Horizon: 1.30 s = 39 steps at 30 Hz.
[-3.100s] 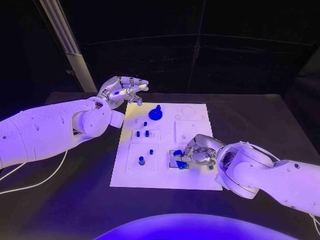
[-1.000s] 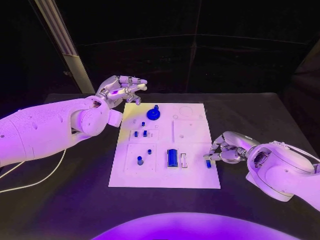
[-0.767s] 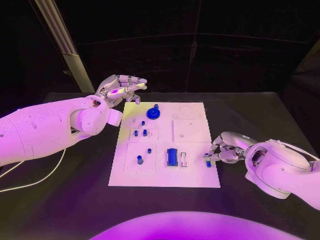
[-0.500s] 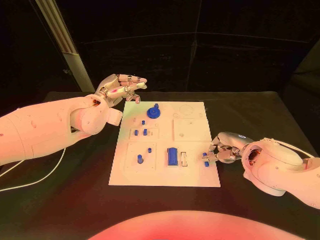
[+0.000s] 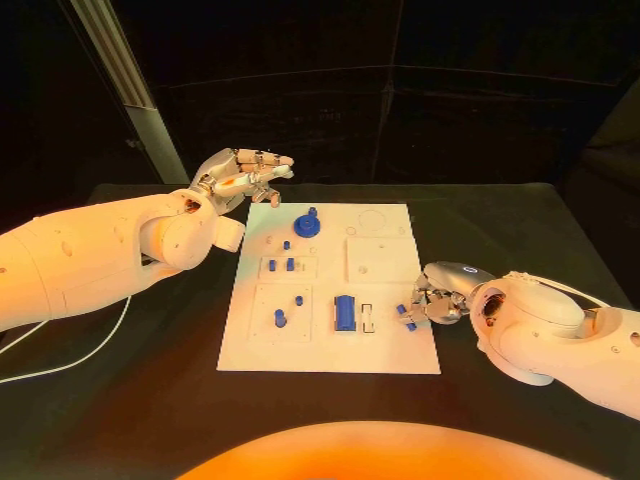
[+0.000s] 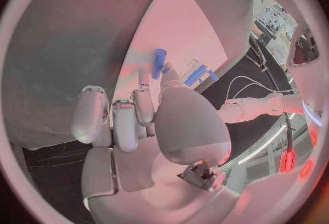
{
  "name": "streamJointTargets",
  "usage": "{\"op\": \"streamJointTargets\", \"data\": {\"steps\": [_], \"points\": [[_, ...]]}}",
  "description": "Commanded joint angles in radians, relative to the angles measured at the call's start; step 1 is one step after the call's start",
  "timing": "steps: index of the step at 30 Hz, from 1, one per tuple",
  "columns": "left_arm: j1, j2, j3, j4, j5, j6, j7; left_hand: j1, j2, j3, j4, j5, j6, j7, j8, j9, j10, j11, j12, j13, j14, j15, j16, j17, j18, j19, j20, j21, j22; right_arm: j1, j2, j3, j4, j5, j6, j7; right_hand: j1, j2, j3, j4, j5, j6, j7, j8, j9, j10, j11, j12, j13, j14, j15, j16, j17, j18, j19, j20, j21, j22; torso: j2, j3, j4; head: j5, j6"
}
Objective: Assemble the parts on the task board
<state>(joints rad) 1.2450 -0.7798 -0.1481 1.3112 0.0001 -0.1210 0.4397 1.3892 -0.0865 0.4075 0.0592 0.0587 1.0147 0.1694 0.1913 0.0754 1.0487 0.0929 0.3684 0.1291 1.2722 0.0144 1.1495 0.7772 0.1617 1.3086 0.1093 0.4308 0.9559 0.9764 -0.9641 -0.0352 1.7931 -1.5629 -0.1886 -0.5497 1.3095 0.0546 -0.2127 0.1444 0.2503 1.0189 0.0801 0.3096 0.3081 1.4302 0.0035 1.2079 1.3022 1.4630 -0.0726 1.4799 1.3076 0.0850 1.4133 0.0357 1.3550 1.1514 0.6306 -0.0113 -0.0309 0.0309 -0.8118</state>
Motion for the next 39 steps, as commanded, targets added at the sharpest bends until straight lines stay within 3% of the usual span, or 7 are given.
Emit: {"op": "streamJointTargets", "data": {"steps": [1, 7, 19, 21, 23, 26, 39], "points": [[0.001, 0.001, 0.000, 0.000, -0.002, 0.014, 0.003, -0.008, 0.000, 0.006, 0.001, 0.002, -0.003, 0.000, 0.003, 0.000, -0.006, 0.003, 0.005, 0.001, -0.005, -0.001, 0.002, -0.002, 0.018, -0.005, -0.001, -0.004, 0.001, -0.004, 0.013, -0.004, -0.006, -0.074, 0.059, -0.026, 0.035, 0.010, 0.007, -0.017, -0.025, 0.007, -0.002, -0.008, -0.003, -0.006, -0.005, -0.005, -0.005, 0.069, 0.002, -0.006, 0.061, -0.002, -0.006, 0.003, -0.007, -0.001, 0.000, -0.0003, 0.0006, -0.001, -0.001], [0.001, 0.000, 0.000, -0.001, -0.002, 0.013, 0.003, -0.008, 0.000, 0.008, 0.000, 0.002, -0.004, 0.000, 0.005, 0.000, -0.008, 0.003, 0.006, 0.001, -0.006, -0.001, 0.001, -0.003, 0.018, -0.005, 0.000, -0.004, 0.001, -0.005, 0.025, -0.004, -0.004, -0.124, 0.076, -0.033, 0.072, 0.014, 0.025, -0.046, -0.065, 0.009, -0.002, -0.012, -0.002, -0.008, -0.007, -0.009, -0.006, 0.068, 0.001, -0.007, 0.060, -0.003, -0.006, 0.002, -0.008, -0.001, -0.001, -0.0003, -0.0004, -0.004, -0.003], [0.001, 0.001, 0.000, -0.001, -0.002, 0.014, 0.001, -0.008, 0.000, 0.008, 0.000, 0.002, -0.004, 0.000, 0.005, 0.000, -0.008, 0.003, 0.006, 0.001, -0.006, -0.001, 0.001, -0.003, 0.018, -0.005, 0.000, -0.004, 0.001, -0.006, 0.042, -0.004, -0.003, -0.168, 0.112, -0.045, 0.150, 0.028, 0.081, -0.105, -0.041, 0.014, -0.005, -0.025, -0.006, -0.015, -0.011, -0.018, -0.010, 0.068, -0.003, -0.008, 0.061, -0.003, -0.004, -0.001, -0.006, 0.004, -0.001, -0.0006, 0.0020, -0.005, -0.002], [0.001, 0.001, 0.000, -0.001, -0.002, 0.013, 0.001, -0.008, 0.000, 0.008, 0.000, 0.002, -0.004, 0.000, 0.005, 0.000, -0.008, 0.003, 0.006, 0.001, -0.006, -0.001, 0.001, -0.003, 0.018, -0.005, 0.000, -0.004, 0.001, -0.006, 0.040, -0.004, -0.001, -0.169, 0.100, -0.049, 0.154, 0.034, 0.105, -0.112, 0.010, 0.016, -0.002, -0.032, -0.010, -0.017, -0.011, -0.021, -0.010, 0.068, -0.001, -0.009, 0.061, -0.004, -0.004, -0.002, -0.006, 0.004, -0.001, -0.0001, 0.0011, -0.004, -0.001], [0.001, 0.001, 0.000, -0.001, -0.002, 0.013, 0.001, -0.008, 0.000, 0.008, 0.000, 0.002, -0.004, 0.000, 0.005, 0.000, -0.008, 0.003, 0.006, 0.001, -0.006, -0.001, 0.001, -0.003, 0.018, -0.005, 0.000, -0.004, 0.001, -0.006, 0.035, -0.004, 0.005, -0.168, 0.086, -0.055, 0.128, 0.033, 0.128, -0.099, 0.133, 0.014, -0.003, -0.044, -0.016, -0.019, -0.010, -0.026, -0.013, 0.068, -0.001, -0.009, 0.061, -0.004, -0.004, -0.001, -0.007, 0.004, -0.001, -0.0002, 0.0017, -0.004, -0.002], [0.001, 0.001, 0.000, -0.001, -0.002, 0.013, 0.001, -0.007, 0.001, 0.009, -0.001, 0.002, -0.005, 0.000, 0.006, 0.000, -0.008, 0.003, 0.007, 0.001, -0.006, -0.001, 0.001, -0.003, 0.018, -0.006, 0.000, -0.004, 0.001, -0.006, 0.022, -0.004, 0.019, -0.160, 0.060, -0.061, 0.096, 0.013, 0.172, -0.081, 0.199, 0.013, -0.001, -0.060, -0.024, -0.022, -0.005, -0.035, -0.018, 0.068, 0.000, -0.011, 0.060, -0.003, -0.005, 0.000, -0.009, 0.002, -0.001, -0.0004, 0.0006, -0.003, -0.003], [0.001, 0.003, -0.001, -0.002, -0.002, 0.013, -0.002, -0.004, 0.003, 0.015, -0.006, 0.002, -0.007, 0.000, 0.008, 0.000, -0.010, 0.002, 0.010, 0.002, -0.007, -0.002, 0.002, -0.003, 0.018, -0.006, 0.000, -0.004, 0.002, -0.005, -0.012, -0.004, 0.077, -0.044, -0.136, -0.036, -0.014, -0.114, 0.394, -0.016, 0.262, 0.034, 0.006, -0.103, -0.050, -0.020, -0.002, -0.052, -0.027, 0.068, 0.005, -0.017, 0.056, -0.004, -0.002, 0.004, -0.007, 0.008, 0.001, 0.0001, 0.0024, 0.001, -0.004]]}}
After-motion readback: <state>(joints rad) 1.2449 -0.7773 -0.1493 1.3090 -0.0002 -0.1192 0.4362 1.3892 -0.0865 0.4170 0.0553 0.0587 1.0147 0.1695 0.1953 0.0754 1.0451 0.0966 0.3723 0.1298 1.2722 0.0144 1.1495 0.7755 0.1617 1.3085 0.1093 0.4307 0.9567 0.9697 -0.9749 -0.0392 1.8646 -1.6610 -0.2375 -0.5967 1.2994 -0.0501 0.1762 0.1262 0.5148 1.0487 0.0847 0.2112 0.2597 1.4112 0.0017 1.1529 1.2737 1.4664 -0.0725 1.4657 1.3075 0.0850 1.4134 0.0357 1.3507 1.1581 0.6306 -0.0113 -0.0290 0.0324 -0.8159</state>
